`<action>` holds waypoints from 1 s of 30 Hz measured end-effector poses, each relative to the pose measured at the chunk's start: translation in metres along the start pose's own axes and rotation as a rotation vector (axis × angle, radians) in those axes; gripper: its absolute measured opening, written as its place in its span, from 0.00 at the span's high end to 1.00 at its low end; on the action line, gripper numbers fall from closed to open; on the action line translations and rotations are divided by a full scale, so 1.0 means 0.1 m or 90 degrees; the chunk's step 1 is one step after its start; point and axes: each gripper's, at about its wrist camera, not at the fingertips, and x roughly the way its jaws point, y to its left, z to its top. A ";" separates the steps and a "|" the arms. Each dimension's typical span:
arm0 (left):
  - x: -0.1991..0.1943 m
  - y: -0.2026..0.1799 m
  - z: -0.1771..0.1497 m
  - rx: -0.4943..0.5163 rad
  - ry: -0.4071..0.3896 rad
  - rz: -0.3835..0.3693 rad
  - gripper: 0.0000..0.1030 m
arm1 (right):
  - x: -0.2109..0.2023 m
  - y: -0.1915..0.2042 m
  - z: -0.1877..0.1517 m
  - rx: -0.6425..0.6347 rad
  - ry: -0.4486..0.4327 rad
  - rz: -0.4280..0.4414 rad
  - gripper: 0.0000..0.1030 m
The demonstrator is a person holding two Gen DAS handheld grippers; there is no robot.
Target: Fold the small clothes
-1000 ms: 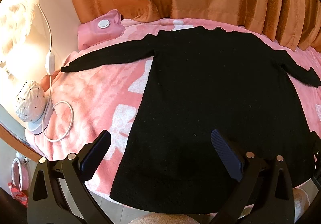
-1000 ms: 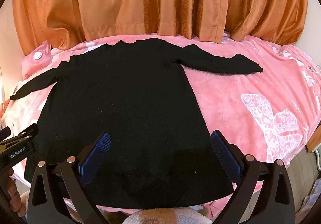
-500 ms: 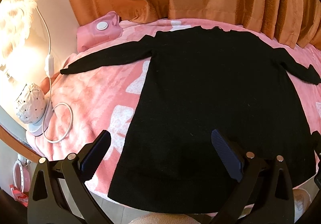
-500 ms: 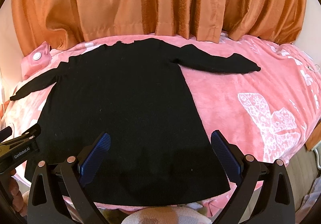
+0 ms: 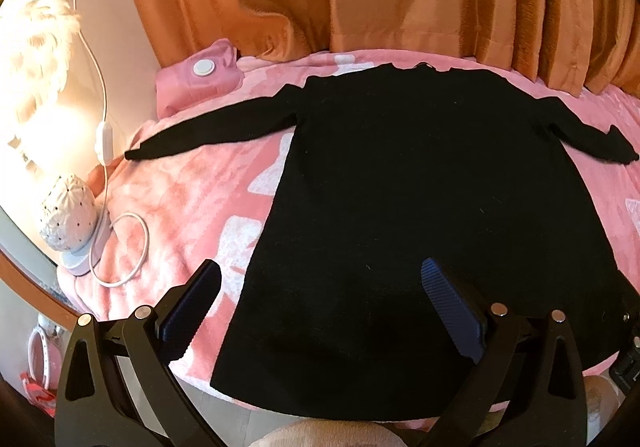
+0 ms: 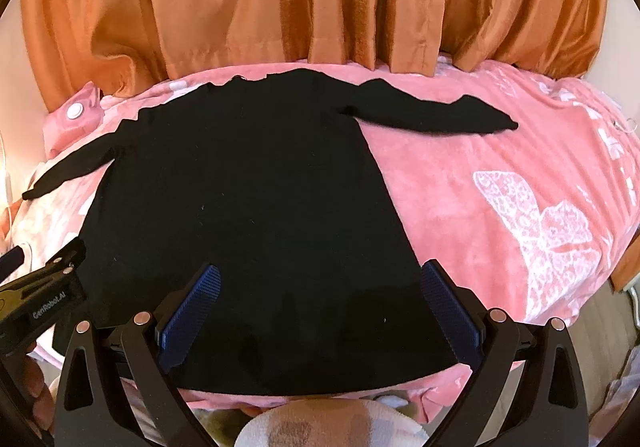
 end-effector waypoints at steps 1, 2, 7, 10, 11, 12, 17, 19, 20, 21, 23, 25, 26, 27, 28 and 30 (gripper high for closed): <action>-0.01 -0.01 0.00 0.003 -0.001 0.003 0.05 | 0.01 0.01 0.01 -0.004 0.001 -0.003 0.05; -0.01 0.00 0.00 0.005 -0.002 0.003 0.05 | 0.01 0.02 0.01 -0.009 0.000 -0.004 0.05; 0.00 0.07 0.00 -0.013 0.005 -0.001 0.05 | 0.03 -0.03 0.03 0.001 0.006 0.002 0.05; -0.01 0.07 0.00 -0.012 0.004 0.000 0.05 | 0.03 -0.02 0.03 0.000 0.006 0.003 0.05; 0.00 0.07 -0.01 -0.012 0.004 -0.001 0.05 | 0.03 -0.01 0.03 -0.002 0.006 0.002 0.05; 0.00 0.07 -0.01 -0.011 0.003 0.000 0.05 | 0.03 -0.01 0.03 -0.003 0.005 0.001 0.05; -0.01 0.06 -0.03 -0.014 0.006 0.000 0.05 | 0.05 0.00 0.02 -0.004 0.006 0.001 0.05; -0.01 0.07 -0.04 -0.015 0.008 -0.001 0.05 | 0.04 0.01 0.02 -0.006 0.005 0.000 0.05; 0.00 0.07 -0.03 -0.015 0.009 -0.002 0.05 | 0.04 0.01 0.01 -0.007 0.005 0.000 0.05; 0.00 0.07 -0.03 -0.016 0.010 -0.002 0.05 | 0.05 0.02 0.01 -0.008 0.005 0.000 0.05; 0.00 0.07 -0.02 -0.016 0.010 -0.003 0.05 | 0.05 0.02 0.02 -0.009 0.005 -0.001 0.05; 0.00 0.07 -0.02 -0.016 0.010 -0.003 0.05 | 0.05 0.02 0.02 -0.009 0.005 -0.001 0.05; 0.01 0.08 -0.03 -0.016 0.011 -0.003 0.05 | 0.05 0.02 0.02 -0.009 0.005 -0.001 0.05; 0.01 0.08 -0.03 -0.016 0.011 -0.003 0.05 | 0.05 0.02 0.02 -0.009 0.005 -0.001 0.05; 0.01 0.08 -0.02 -0.016 0.011 -0.003 0.05 | 0.05 0.02 0.02 -0.009 0.005 0.000 0.05; 0.01 0.08 -0.03 -0.016 0.011 -0.003 0.05 | 0.05 0.02 0.02 -0.009 0.005 -0.001 0.05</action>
